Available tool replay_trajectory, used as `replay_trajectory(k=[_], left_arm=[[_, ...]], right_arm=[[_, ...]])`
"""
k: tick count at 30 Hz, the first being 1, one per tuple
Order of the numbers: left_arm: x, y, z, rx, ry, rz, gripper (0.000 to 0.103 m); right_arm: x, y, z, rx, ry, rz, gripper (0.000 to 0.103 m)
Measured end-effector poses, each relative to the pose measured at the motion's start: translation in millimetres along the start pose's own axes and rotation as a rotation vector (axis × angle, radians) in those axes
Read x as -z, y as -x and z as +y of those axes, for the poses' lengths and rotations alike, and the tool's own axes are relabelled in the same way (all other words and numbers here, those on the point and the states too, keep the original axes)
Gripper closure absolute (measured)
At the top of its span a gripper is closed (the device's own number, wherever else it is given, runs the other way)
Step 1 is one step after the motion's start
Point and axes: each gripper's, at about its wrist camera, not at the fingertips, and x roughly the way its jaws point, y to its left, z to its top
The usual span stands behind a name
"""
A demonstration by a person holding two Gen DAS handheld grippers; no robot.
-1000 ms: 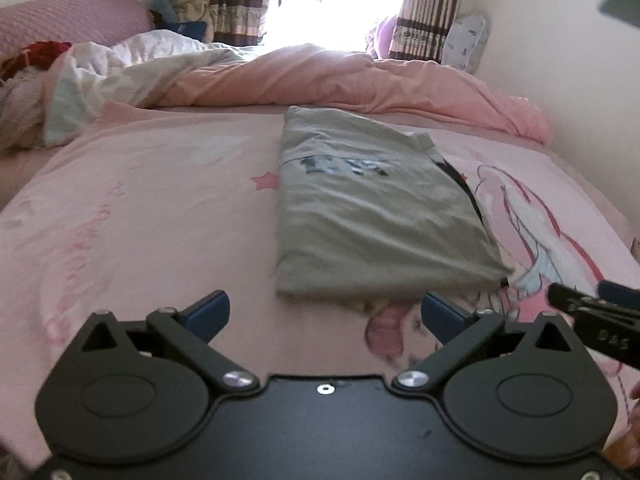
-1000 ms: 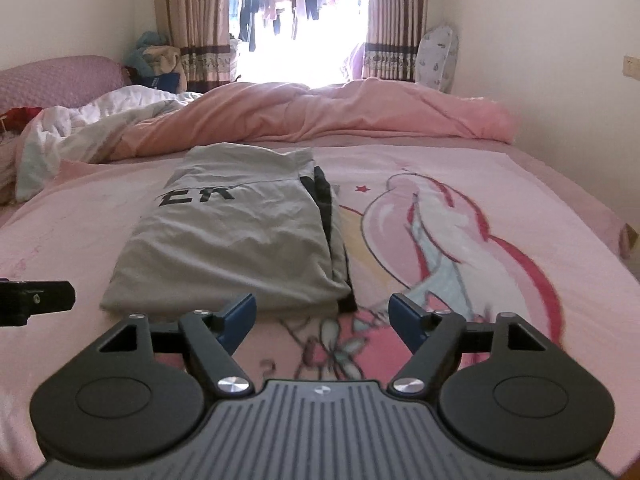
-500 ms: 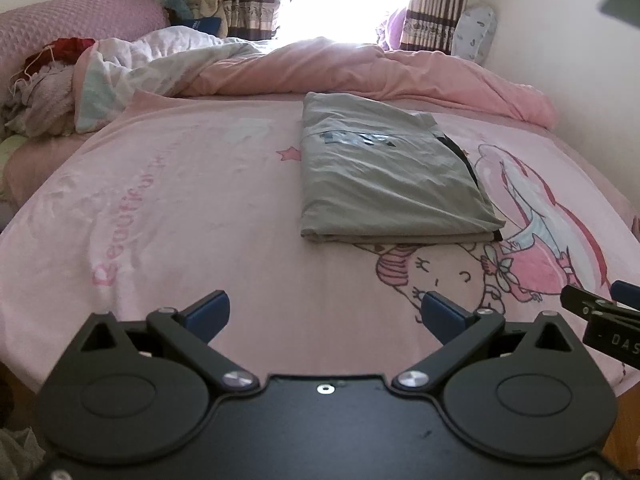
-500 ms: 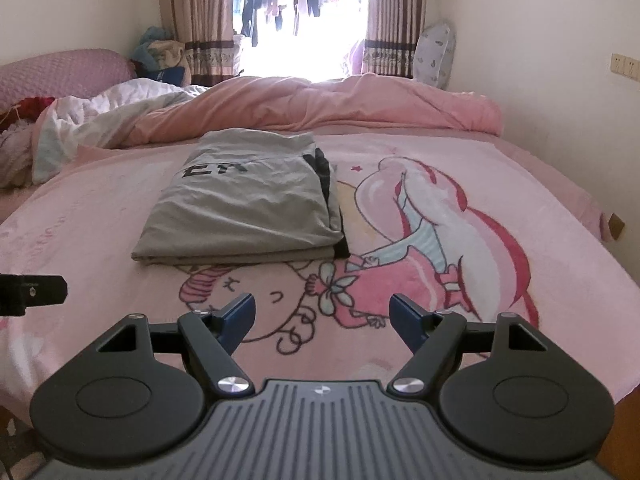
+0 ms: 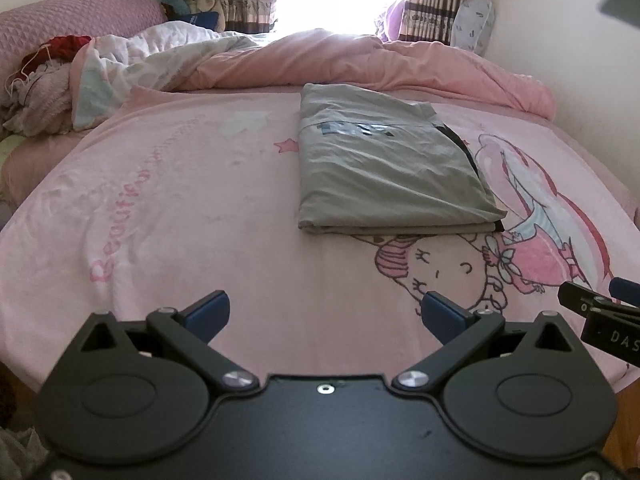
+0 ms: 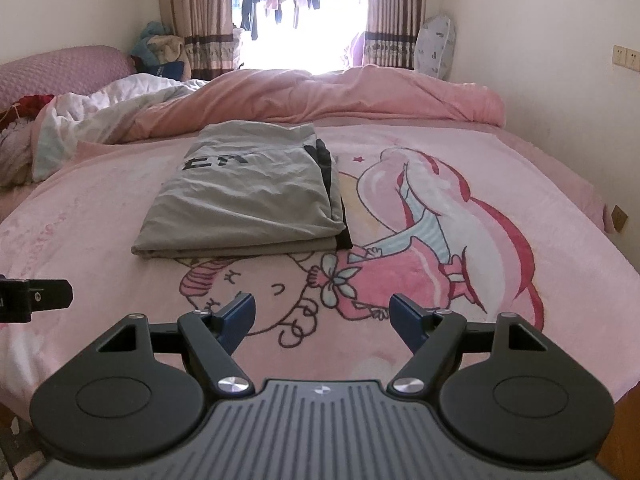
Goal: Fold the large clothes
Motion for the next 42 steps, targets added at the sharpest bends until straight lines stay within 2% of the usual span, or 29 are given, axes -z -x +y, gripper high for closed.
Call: replay_trajectory(k=[42], left_arm=[[-1.3,-12.5,-1.5,-0.020,-0.004,0.027,0.000]], right_arm=[[-1.3,-7.9,-3.5,-0.001,-0.005,0.025,0.014]])
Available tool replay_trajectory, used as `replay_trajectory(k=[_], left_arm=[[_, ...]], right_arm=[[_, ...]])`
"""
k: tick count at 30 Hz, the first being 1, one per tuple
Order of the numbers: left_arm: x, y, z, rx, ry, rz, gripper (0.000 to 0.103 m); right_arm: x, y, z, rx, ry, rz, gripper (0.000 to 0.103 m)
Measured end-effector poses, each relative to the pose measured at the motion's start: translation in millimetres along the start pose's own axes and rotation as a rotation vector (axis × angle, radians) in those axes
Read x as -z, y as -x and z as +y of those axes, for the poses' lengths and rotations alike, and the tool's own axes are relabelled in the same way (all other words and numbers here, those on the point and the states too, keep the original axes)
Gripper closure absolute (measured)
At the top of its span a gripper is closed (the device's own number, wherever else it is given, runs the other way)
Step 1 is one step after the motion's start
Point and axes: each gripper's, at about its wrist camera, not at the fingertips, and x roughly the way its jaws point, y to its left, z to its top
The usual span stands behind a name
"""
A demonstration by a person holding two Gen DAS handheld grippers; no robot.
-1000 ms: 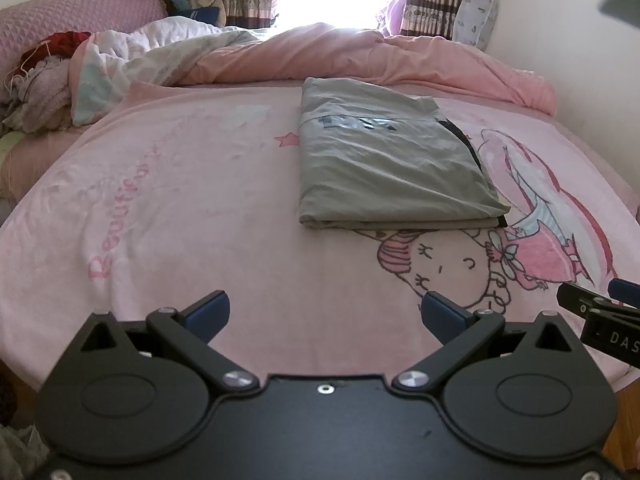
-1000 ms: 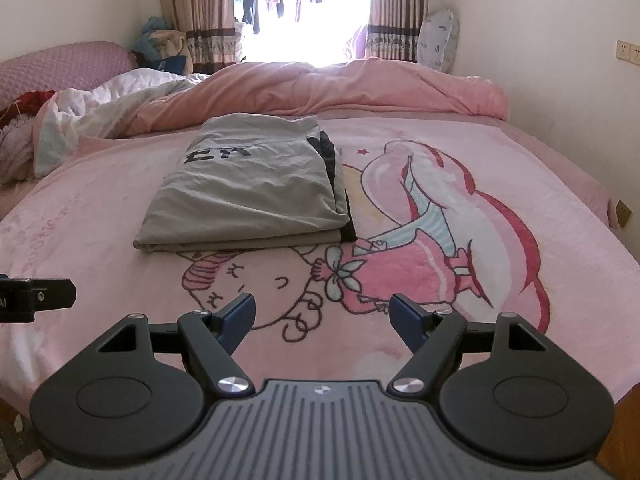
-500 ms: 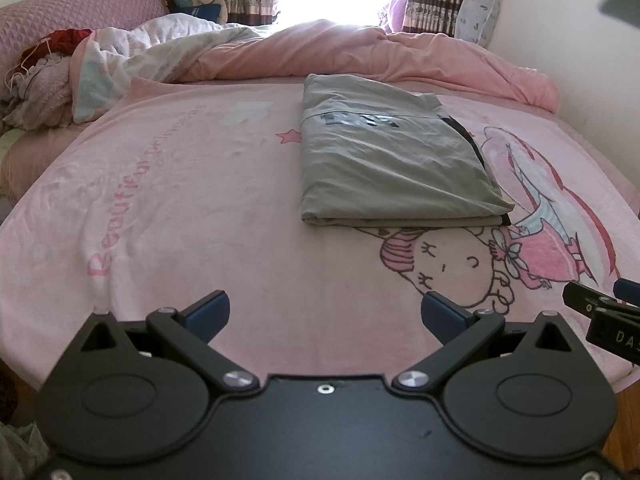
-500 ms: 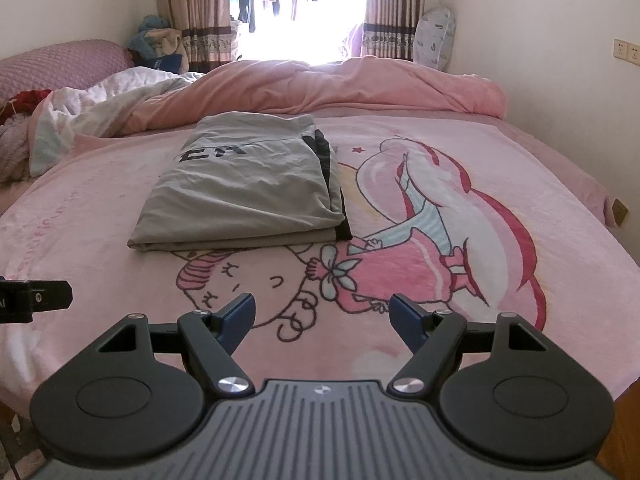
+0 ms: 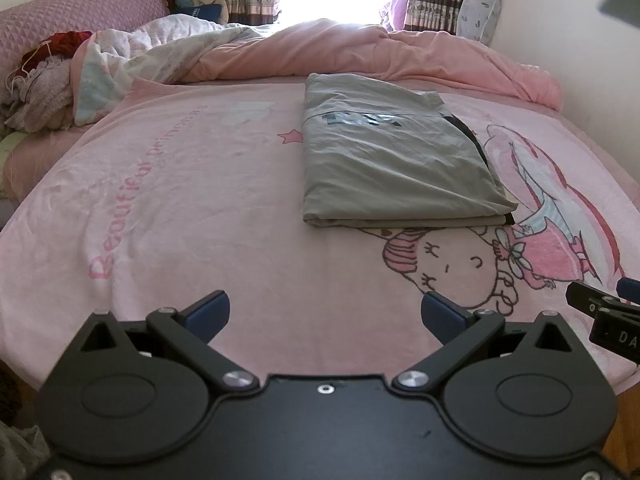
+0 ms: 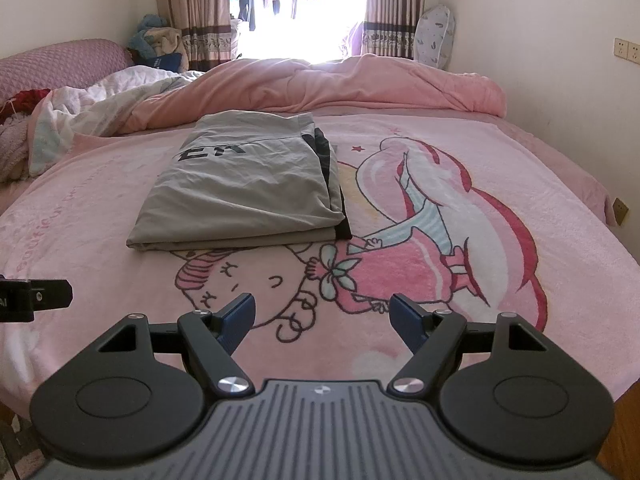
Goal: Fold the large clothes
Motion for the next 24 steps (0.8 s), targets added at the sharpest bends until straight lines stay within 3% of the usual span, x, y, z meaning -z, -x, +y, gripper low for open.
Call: replay_trajectory(k=[24], left_arm=[[-3.3,-2.1,-2.6,0.000,-0.006,0.004,0.000]], right_arm=[[0.2,-4.9,-4.9,0.004,-0.007,0.008,0.014]])
